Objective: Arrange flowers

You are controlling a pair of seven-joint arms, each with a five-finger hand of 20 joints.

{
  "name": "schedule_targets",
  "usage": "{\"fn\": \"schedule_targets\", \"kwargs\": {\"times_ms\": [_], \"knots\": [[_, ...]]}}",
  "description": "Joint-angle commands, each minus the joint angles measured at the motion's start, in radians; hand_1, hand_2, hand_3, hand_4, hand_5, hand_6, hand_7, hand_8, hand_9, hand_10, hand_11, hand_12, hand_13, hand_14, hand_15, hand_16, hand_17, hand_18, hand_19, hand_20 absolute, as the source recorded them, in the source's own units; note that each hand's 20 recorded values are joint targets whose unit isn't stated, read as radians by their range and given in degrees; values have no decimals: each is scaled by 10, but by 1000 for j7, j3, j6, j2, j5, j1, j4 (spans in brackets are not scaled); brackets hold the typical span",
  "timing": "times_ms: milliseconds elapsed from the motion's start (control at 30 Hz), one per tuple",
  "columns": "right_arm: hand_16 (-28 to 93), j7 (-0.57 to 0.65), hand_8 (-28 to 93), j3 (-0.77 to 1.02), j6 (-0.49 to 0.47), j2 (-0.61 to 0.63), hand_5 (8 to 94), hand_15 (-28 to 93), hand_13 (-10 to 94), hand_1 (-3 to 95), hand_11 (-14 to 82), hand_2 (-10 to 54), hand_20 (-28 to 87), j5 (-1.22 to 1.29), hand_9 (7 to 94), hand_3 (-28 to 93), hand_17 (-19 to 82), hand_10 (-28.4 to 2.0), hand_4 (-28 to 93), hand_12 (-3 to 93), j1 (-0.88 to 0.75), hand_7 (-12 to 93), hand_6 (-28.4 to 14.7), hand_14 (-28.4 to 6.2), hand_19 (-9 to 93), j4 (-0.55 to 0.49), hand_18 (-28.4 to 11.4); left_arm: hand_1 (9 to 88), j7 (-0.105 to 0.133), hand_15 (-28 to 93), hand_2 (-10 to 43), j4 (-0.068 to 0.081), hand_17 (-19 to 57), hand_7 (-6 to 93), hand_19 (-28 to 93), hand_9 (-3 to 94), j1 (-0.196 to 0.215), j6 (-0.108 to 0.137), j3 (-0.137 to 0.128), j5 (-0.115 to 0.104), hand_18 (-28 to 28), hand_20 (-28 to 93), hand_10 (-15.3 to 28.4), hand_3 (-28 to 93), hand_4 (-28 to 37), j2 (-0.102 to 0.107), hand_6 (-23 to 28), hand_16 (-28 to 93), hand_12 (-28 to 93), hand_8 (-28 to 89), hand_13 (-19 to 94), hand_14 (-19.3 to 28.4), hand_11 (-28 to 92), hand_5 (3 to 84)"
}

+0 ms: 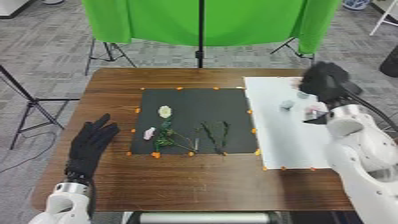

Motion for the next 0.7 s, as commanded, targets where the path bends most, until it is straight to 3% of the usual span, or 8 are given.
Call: {"fn": "schedule_targets", "kwargs": {"times_ms": [33,233,333,467,533,700], "knots": [[361,-203,75,-374,-64,-29,800,594,909,614,144,-95,551,-10,915,548,647,-72,-161,409,309,199,27,-9,932,-7,-106,187,-5,93,-24,0,62,36,15,430,6,-1,0,3,125,182,140,645,-256,-3,60,58,151,-39,339,168,134,425],[361,-364,66,-555,-166,-70,800,598,907,594,148,-95,556,-56,918,585,646,-70,-194,412,409,208,39,-7,932,7,-105,185,-1,93,-20,5,62,30,15,429,-7,-2,11,4,125,182,139,639,-253,-5,58,59,151,-37,339,167,131,422],[360,-418,61,-620,-155,-92,799,601,905,583,156,-95,561,-107,920,604,644,-69,-212,411,424,213,50,-7,932,23,-101,183,-3,93,-17,10,61,31,15,428,-15,-6,15,2,124,182,137,631,-251,1,57,60,152,-35,338,165,130,421],[357,-456,48,-670,-183,-131,798,606,902,573,171,-95,569,-154,918,621,640,-68,-230,409,440,224,63,-7,932,60,-100,183,-8,94,-16,14,61,33,15,428,-27,-3,18,1,124,183,135,628,-246,2,56,61,154,-35,338,165,130,420],[357,-454,40,-695,-187,-139,798,608,901,568,186,-95,572,-168,914,627,639,-67,-234,410,439,231,67,-7,932,69,-99,182,-1,94,-16,7,62,34,16,428,-11,-7,15,2,124,183,136,628,-243,2,55,62,155,-35,339,165,130,419],[353,-478,15,-705,-220,-195,788,616,897,560,244,-95,578,-244,900,636,638,-73,-239,395,439,251,76,-9,932,129,-101,183,-10,96,-15,15,62,36,16,428,-26,-12,21,1,124,184,135,626,-240,3,54,63,155,-36,341,164,132,416]]}}
